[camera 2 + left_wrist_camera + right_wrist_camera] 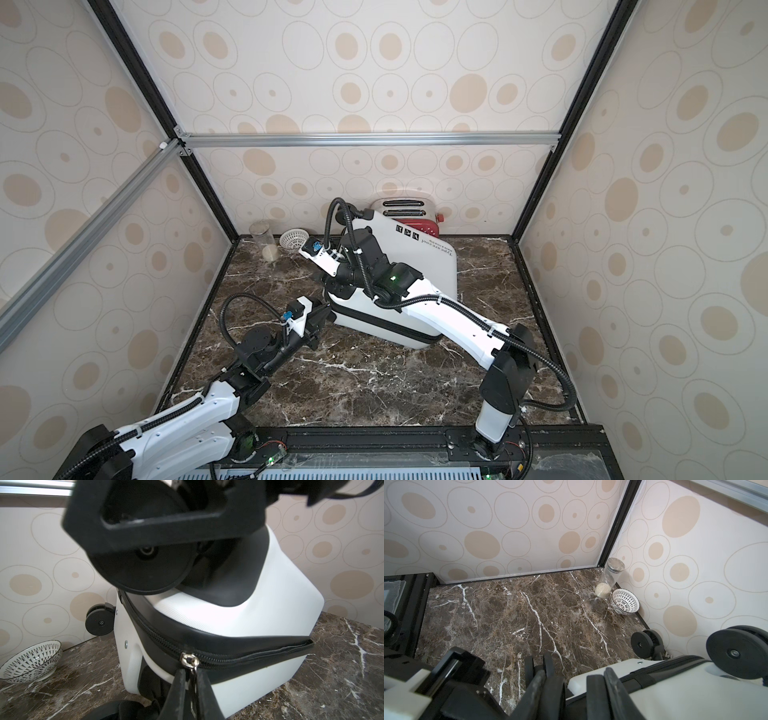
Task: Open the suitcase zippers
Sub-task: Unzip the zipper on the suitcase.
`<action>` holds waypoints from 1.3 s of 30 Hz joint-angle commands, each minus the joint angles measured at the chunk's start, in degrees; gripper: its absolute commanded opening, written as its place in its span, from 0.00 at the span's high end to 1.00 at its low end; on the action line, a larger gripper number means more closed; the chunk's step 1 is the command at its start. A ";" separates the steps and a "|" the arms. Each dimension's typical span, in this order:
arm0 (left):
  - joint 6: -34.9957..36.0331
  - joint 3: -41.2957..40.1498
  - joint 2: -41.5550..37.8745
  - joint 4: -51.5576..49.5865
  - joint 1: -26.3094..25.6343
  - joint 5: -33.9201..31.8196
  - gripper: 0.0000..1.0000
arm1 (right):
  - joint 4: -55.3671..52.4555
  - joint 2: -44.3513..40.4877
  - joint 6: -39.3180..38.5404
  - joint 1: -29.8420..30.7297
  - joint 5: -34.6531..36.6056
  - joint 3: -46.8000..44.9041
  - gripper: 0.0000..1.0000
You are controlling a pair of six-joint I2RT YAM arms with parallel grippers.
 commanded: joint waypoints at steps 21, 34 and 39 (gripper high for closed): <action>6.08 10.97 -7.11 -24.60 1.09 -9.08 1.00 | 2.36 -10.23 0.59 -2.10 -19.11 -4.87 1.00; 8.77 17.94 2.72 -25.21 13.60 0.64 1.00 | -7.84 -18.70 -4.52 -2.14 -29.10 -12.42 1.00; 9.62 20.62 7.50 -24.48 18.41 4.82 1.00 | -9.61 -21.16 -5.12 -2.07 -31.18 -15.23 1.00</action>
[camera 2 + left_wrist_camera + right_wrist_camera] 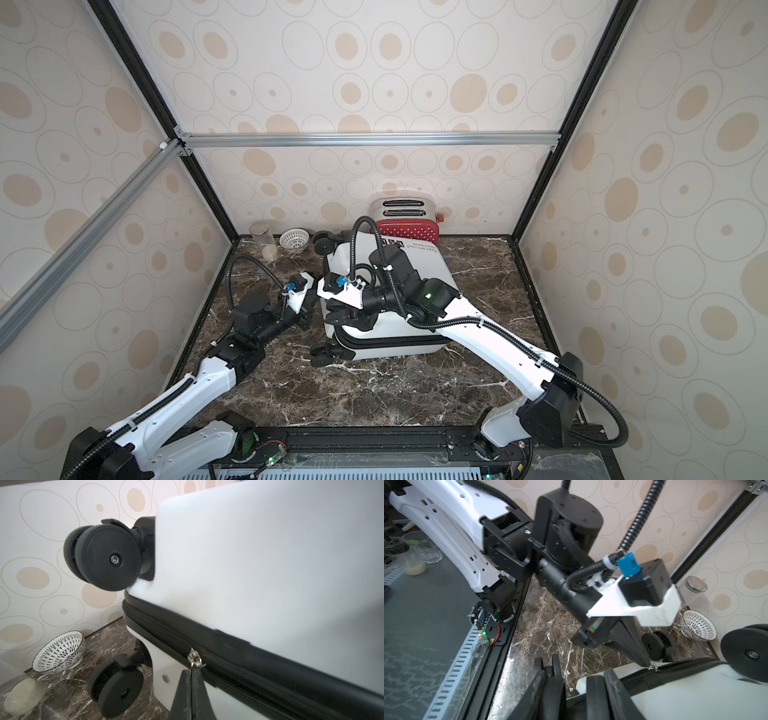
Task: Open the suitcase zippers
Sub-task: Unzip the zipper on the suitcase, then open the suitcase at the center of the board.
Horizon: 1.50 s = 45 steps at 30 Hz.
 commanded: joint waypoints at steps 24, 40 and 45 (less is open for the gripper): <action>9.81 13.67 29.48 8.96 15.91 31.30 1.00 | -15.20 -13.98 -3.02 -1.75 -16.81 -3.86 1.00; 8.80 18.45 41.29 17.31 9.38 34.25 0.90 | -8.87 -11.30 1.22 -2.15 -13.70 -3.28 1.00; 9.59 13.78 36.42 18.05 11.23 27.34 0.62 | -5.66 -10.27 4.01 -2.70 -10.00 -3.34 1.00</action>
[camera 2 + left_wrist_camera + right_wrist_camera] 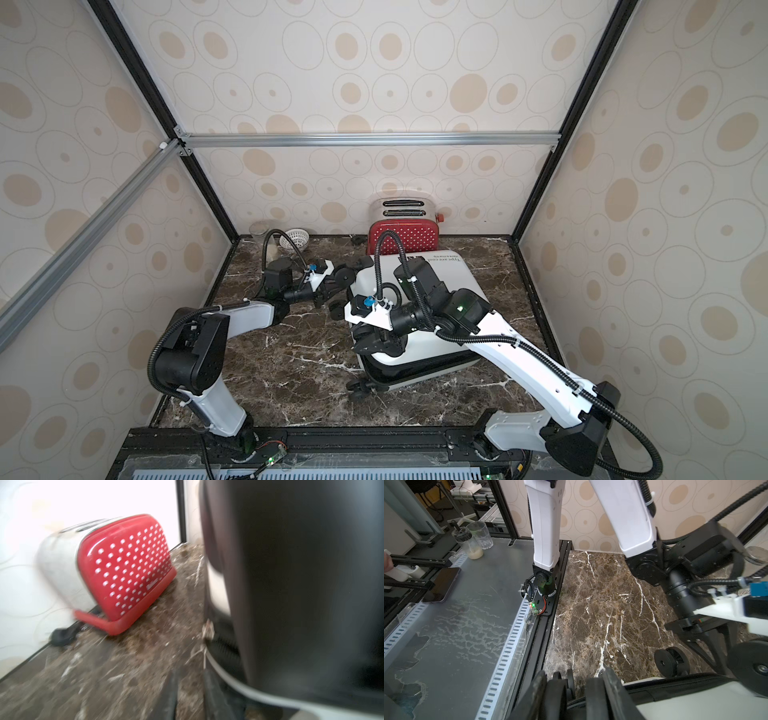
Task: Open the suitcase zippers
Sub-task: Open the suitcase at the center of the board.
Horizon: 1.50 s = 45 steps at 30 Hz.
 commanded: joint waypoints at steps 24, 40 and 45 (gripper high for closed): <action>36.61 -27.29 -35.10 20.03 -17.85 -21.70 0.36 | 16.85 8.51 15.51 -3.66 -9.76 9.74 1.00; 29.54 -29.90 -14.81 59.30 -29.60 -35.23 0.42 | 16.96 9.49 16.30 -3.65 -11.31 11.06 1.00; 26.96 -26.98 -10.52 65.03 -31.55 -37.28 0.51 | 16.68 9.62 16.52 -3.78 -11.49 11.07 1.00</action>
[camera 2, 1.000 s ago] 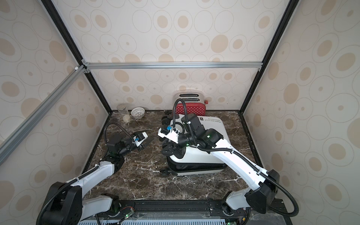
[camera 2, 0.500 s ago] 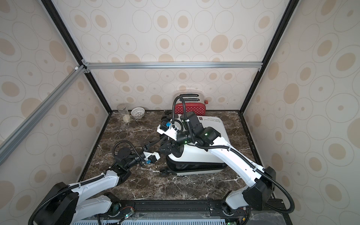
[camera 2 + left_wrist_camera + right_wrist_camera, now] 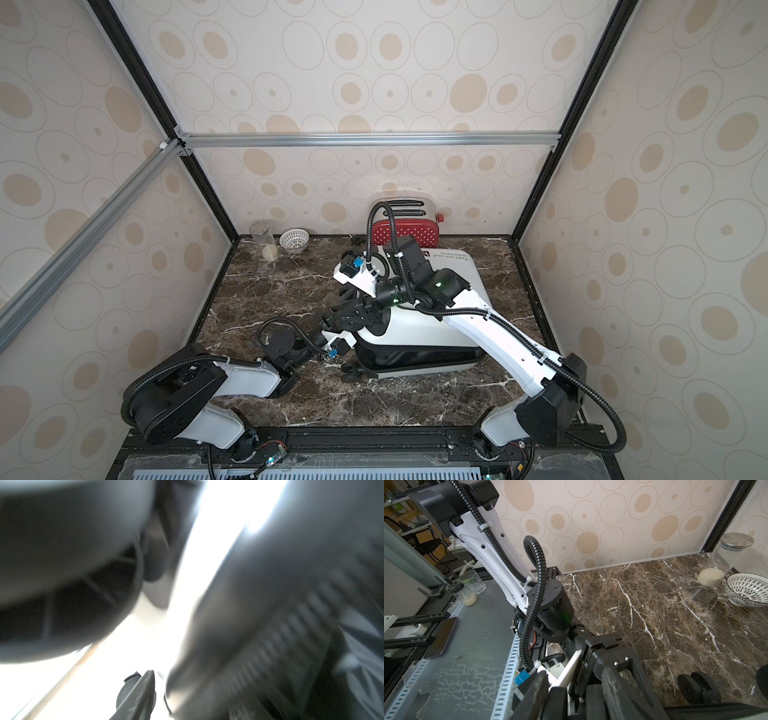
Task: Open the suitcase zippers
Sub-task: Open the suitcase at the center of the board.
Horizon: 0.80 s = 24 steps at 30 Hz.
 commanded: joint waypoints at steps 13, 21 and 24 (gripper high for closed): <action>-13.50 3.05 -10.36 -2.89 -1.62 -14.07 1.00 | 8.15 -7.77 2.84 -1.86 4.91 1.74 0.55; -22.85 17.48 -18.12 -42.77 0.48 -19.40 1.00 | 9.50 -18.69 4.78 -2.66 24.72 -1.06 0.29; -28.09 23.56 -17.80 -53.10 2.15 -21.06 1.00 | 8.51 -22.19 6.32 -2.95 33.19 -2.53 0.28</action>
